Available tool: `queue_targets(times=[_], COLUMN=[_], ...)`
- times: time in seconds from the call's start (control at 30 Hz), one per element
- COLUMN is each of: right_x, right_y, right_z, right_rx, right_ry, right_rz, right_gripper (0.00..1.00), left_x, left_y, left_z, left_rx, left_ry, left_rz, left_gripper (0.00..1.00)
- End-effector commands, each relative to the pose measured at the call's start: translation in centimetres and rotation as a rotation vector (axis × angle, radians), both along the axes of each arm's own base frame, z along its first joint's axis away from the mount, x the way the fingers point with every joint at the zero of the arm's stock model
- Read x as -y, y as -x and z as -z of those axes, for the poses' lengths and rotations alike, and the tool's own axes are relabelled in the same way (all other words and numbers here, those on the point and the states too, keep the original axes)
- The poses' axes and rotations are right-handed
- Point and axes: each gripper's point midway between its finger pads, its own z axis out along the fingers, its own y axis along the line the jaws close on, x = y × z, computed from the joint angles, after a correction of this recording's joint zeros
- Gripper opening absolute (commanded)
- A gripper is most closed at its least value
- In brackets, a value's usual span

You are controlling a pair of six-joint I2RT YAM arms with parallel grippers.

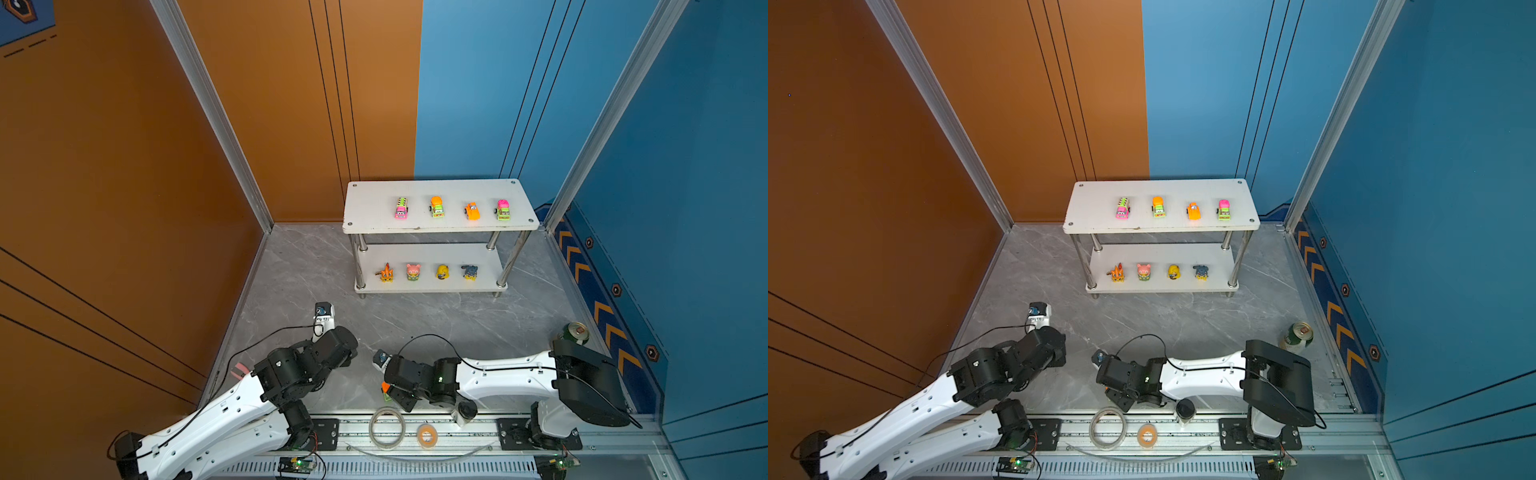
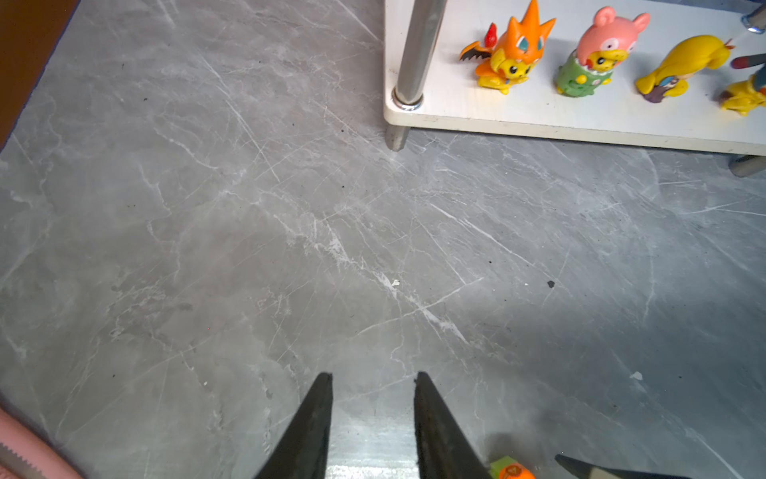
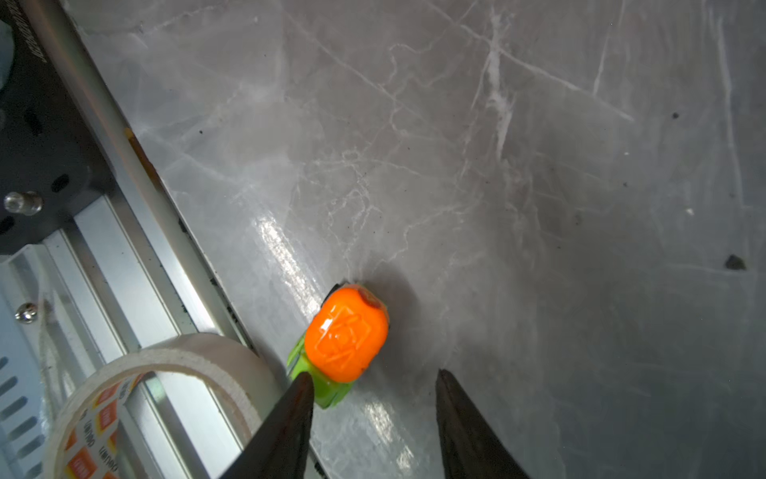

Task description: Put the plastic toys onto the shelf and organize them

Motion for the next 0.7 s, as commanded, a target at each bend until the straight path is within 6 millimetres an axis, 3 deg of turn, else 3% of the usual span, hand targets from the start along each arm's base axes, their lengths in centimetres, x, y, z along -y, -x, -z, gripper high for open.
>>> queue_targets(times=[0.0,0.17,0.4,0.67], right_x=[-1.4,-2.1,-4.3,-5.8], right_y=[0.0,0.1,-1.8,-4.7], right_z=[-0.6,0.0,0.9,0.9], right_rx=[-0.021,-0.041,-0.044,-0.115], right_ry=[-0.034,-0.031,-0.045,-0.167], right_rz=[0.01,0.017,0.063,0.15], right_gripper=[0.53,0.55,0.35,0.25], left_x=[-0.5,-0.7,-0.5,-0.8], left_y=[0.3,0.0,-0.2,-0.3], left_z=[0.8,1.3,2.3,2.7], left_rx=[-0.028,-0.044,-0.073,-0.092], left_ry=[0.02,0.028,0.057,0.055], left_rz=[-0.017,-0.021,-0.014,-0.01], left_gripper=[0.35,0.35,0.35,0.36])
